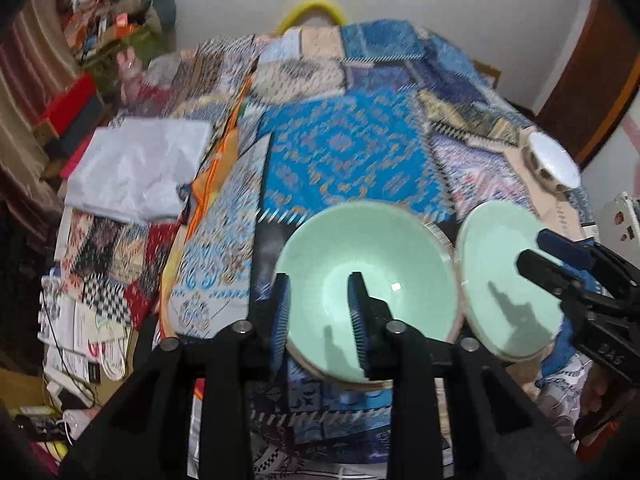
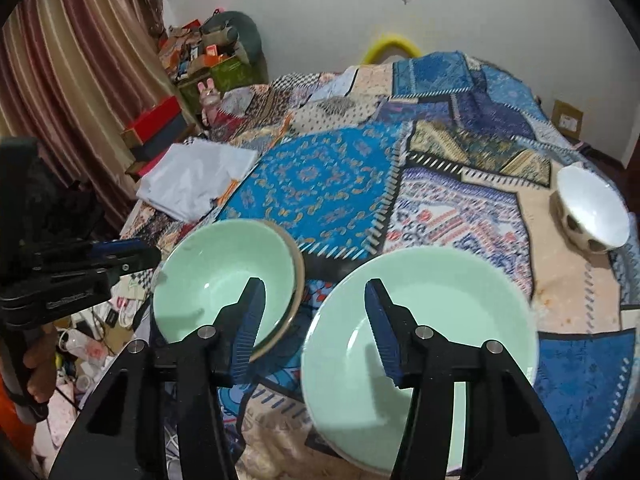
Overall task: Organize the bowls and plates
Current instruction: 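Open both grippers and move them to the white bowl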
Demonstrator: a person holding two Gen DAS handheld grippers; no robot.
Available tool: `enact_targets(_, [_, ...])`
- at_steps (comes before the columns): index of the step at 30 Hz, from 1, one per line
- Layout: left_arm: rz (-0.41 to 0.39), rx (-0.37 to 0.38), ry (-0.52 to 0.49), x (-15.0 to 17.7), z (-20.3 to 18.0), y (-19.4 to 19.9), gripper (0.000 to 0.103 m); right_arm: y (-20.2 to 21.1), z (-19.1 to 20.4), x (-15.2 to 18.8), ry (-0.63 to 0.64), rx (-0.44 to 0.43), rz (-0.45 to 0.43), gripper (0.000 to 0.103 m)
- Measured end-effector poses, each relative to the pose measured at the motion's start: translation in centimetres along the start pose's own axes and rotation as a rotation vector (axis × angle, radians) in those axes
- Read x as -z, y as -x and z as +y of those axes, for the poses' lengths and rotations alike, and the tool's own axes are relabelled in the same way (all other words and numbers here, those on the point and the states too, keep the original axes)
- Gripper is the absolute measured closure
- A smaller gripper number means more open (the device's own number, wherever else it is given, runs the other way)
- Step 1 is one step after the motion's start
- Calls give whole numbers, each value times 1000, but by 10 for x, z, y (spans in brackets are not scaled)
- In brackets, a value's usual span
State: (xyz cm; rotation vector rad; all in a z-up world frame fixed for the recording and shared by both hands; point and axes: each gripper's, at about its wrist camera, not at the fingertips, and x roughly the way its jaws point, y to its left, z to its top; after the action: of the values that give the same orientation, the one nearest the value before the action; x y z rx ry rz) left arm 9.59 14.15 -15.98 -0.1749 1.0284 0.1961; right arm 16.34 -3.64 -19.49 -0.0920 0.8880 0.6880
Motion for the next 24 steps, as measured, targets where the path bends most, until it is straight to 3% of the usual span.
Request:
enact_targets(4, [-55, 33, -31, -9, -22, 18, 64, 20, -8, -5, 8, 60, -66, 43])
enact_targets(15, [-187, 122, -153, -46, -113, 47, 44, 91, -67, -17, -23, 210, -232, 38])
enact_targets(20, [-202, 150, -175, -64, -156, 41, 24, 116, -103, -19, -34, 298, -269, 32])
enact_targets(24, [-182, 178, -211, -80, -193, 28, 23, 127, -131, -20, -65, 364, -287, 28])
